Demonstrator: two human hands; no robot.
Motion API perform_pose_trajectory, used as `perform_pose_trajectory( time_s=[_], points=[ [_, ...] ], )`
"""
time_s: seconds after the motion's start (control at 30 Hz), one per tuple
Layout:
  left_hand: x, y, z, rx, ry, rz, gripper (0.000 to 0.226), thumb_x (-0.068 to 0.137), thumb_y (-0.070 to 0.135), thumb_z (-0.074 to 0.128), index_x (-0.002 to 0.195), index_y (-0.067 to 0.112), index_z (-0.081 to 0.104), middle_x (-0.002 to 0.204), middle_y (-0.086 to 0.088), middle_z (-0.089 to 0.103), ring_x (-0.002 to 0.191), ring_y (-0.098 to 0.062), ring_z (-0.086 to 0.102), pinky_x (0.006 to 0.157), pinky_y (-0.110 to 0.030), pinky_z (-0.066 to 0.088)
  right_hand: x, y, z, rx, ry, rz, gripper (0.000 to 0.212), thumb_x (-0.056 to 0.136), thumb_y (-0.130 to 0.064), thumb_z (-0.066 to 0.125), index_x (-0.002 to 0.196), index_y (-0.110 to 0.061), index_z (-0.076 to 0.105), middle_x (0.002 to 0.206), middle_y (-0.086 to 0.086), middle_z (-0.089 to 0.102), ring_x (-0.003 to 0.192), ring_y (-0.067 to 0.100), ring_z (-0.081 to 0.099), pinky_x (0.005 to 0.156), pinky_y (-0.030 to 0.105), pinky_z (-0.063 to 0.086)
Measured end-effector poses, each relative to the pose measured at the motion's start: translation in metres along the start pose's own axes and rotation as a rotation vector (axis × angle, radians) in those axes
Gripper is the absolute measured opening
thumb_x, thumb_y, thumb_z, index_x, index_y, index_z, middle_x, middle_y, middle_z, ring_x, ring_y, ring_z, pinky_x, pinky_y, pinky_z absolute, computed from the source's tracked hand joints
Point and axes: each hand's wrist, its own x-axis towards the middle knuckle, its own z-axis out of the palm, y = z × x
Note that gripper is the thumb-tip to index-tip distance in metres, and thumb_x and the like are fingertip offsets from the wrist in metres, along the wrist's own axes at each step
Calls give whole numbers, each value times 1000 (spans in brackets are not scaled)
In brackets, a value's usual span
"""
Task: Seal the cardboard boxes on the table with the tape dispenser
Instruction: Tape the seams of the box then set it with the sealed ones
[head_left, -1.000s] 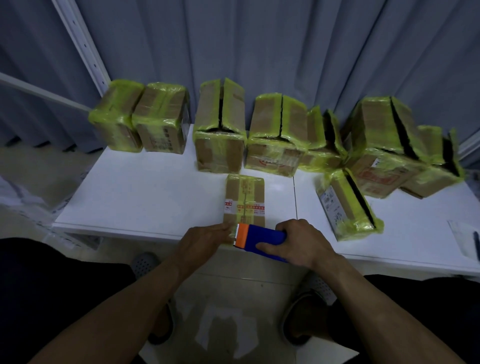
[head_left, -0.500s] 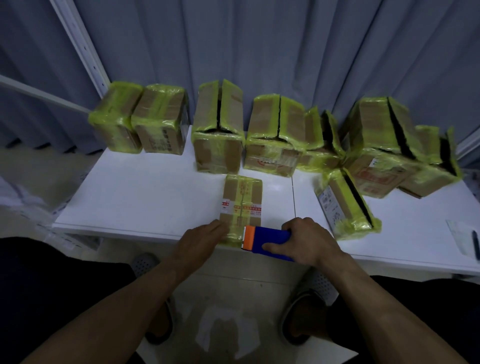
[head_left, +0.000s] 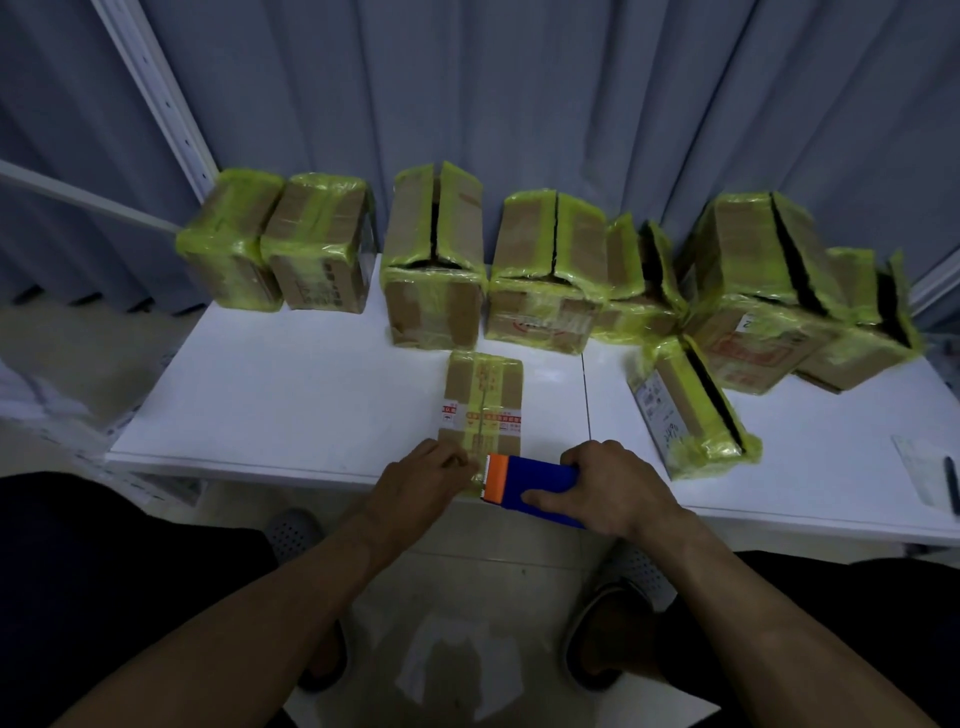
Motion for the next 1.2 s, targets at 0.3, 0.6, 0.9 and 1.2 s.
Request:
perform_pose_trajectory(
  time_s=[0.3,0.6,0.9,1.2],
  points=[
    [0,3,-9,91,-46,12,53,55,13,96,102,19,73,97,-1,66,82,-18,62,43,-22,46,-19,11,-5,123,-8,30,50,73,-78,71,80,-28,67,71,-11,66,66,3,65,55,22,47],
    [-2,2,-7,170,-34,30,56,59,21,96,109,23,70,101,1,69,85,-15,64,52,-23,51,-15,17,-2,87,3,64,50,73,-76,73,84,-28,67,75,-12,65,72,5,66,58,22,48],
    [-12,-15,-11,72,29,25,58,63,-3,83,117,17,71,113,-4,67,106,-20,61,79,-30,57,7,-6,13,74,-17,24,54,74,-78,71,89,-26,66,78,-11,66,73,6,66,65,25,56],
    [-5,-6,-10,74,26,-6,47,64,21,94,107,24,76,98,4,71,88,-17,67,54,-30,58,6,-4,16,100,-22,21,54,75,-78,70,91,-27,67,78,-13,65,71,4,65,64,23,54]
  ],
)
